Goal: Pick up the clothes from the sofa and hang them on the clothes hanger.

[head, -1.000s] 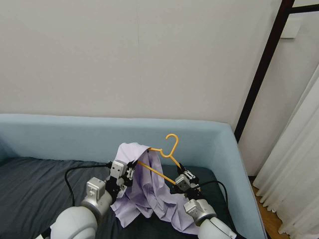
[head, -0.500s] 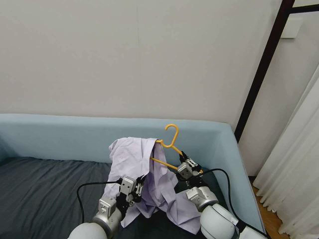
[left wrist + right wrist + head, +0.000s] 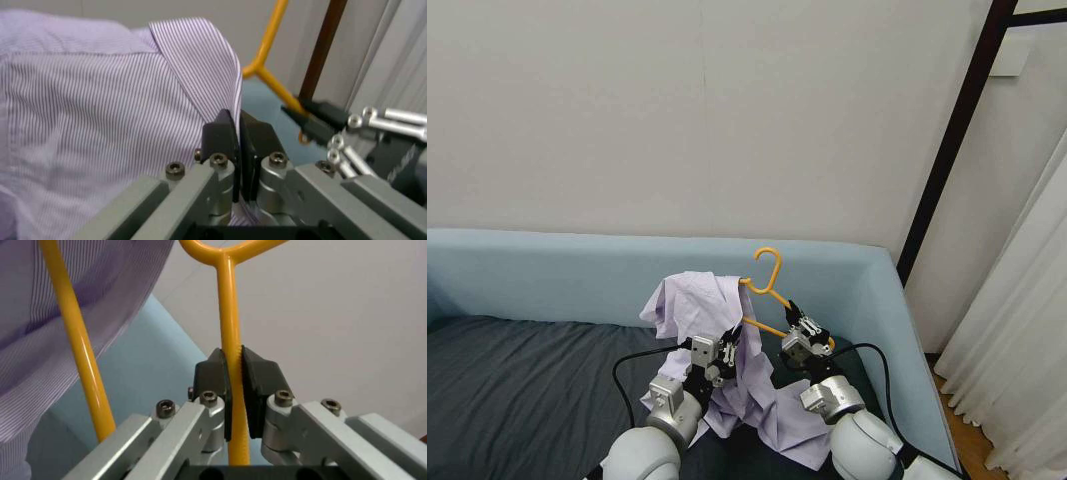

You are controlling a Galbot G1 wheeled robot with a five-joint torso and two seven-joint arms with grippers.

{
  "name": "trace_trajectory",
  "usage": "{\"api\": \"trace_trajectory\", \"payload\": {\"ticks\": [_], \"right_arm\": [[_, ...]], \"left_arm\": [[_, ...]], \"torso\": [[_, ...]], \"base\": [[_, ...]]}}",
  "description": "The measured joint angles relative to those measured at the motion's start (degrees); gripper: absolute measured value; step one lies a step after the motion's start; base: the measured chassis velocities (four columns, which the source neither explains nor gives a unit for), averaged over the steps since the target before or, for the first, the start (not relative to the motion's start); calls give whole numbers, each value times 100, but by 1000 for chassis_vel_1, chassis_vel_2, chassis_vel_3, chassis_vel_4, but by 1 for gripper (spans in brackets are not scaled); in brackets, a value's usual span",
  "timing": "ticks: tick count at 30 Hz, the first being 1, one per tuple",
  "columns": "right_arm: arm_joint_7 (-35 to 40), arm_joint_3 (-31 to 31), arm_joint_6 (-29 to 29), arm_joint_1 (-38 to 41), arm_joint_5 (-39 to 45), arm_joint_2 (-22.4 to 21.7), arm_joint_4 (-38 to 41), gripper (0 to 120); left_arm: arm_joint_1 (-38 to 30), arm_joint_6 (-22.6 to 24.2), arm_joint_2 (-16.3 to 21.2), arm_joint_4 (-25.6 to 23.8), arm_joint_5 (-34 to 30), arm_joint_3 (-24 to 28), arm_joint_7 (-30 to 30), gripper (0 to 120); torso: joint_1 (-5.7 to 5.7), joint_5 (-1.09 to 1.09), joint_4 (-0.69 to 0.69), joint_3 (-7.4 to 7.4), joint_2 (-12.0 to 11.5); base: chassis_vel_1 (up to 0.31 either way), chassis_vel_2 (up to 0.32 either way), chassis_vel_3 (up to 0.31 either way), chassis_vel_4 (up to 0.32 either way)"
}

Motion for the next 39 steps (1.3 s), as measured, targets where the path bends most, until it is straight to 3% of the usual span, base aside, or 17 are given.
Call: {"api": "trace_trajectory", "payload": {"ticks": [3, 10, 14, 18, 30, 39], "right_arm": [[-114, 55, 155, -126, -116, -21, -22, 5], [-160, 66, 401, -201, 88, 3, 69, 5], [-26, 72, 398, -157, 1087, 18, 397, 5], [13, 216, 389, -186, 1356, -52, 523, 5], [10, 444, 312, -559, 922, -223, 527, 5], [-115, 307, 468, -578, 368, -99, 325, 5]], "left_arm": [[0, -105, -165, -39, 27, -142, 11, 0], [240, -123, -158, 93, 389, -79, 48, 0], [499, -383, -199, 259, 978, -57, 178, 0], [675, -636, -247, 308, 1296, -146, 141, 0], [632, -896, -384, 304, 1469, -477, 36, 0], [410, -896, -635, 459, 1524, -237, 67, 0]], "torso": [[0, 0, -1, 0, 0], [0, 0, 0, 0, 0], [0, -1, 1, 0, 0], [0, -1, 0, 0, 0], [0, 0, -1, 0, 0], [0, 0, -1, 0, 0]], "base": [[0, 0, 0, 0], [0, 0, 0, 0], [0, 0, 0, 0], [0, 0, 0, 0], [0, 0, 0, 0], [0, 0, 0, 0]]}}
